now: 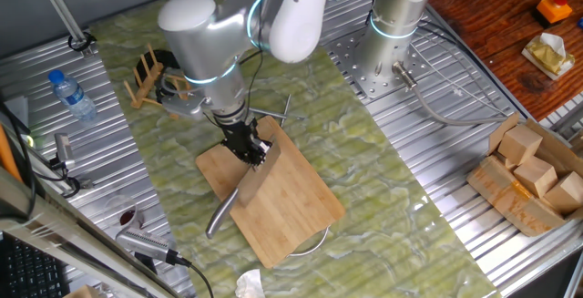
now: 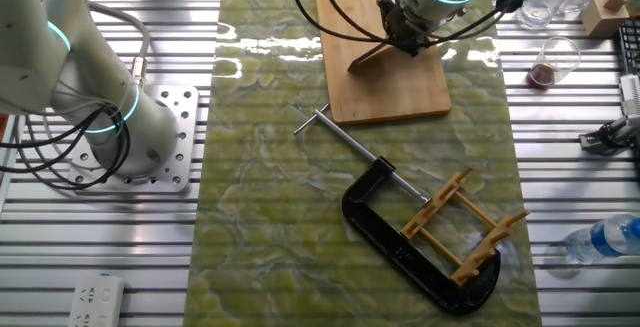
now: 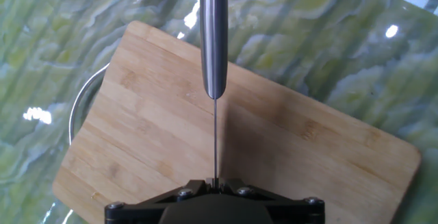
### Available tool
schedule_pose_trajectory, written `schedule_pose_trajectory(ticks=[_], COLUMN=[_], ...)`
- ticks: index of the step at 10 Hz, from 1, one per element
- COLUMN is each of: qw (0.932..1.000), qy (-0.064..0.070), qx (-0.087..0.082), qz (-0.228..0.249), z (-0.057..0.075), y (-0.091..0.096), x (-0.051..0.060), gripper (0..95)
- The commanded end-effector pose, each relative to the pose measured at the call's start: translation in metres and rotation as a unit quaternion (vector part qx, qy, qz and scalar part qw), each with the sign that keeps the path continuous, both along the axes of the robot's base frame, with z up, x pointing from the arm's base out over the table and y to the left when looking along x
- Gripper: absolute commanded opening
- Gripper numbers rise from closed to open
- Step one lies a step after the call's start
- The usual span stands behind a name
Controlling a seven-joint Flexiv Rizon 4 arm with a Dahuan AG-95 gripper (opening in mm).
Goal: Put the knife on the cutting board
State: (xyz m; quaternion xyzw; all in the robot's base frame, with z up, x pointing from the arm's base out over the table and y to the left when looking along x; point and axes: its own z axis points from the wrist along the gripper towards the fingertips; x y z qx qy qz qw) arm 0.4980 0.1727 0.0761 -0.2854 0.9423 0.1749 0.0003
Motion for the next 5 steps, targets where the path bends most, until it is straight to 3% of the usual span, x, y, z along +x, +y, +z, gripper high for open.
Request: schedule_pose_trajectory(ticks=[1,5], qw=[1.0000,0.9999], qy=[-0.002,-0.003], qx=[-0.007,-0.013], qz=[0.003,0.005], z=[-0.0006,-0.0005], y=[-0.0002,-0.0006], x=[0.0006,0.0008], gripper=[0.0,0.0])
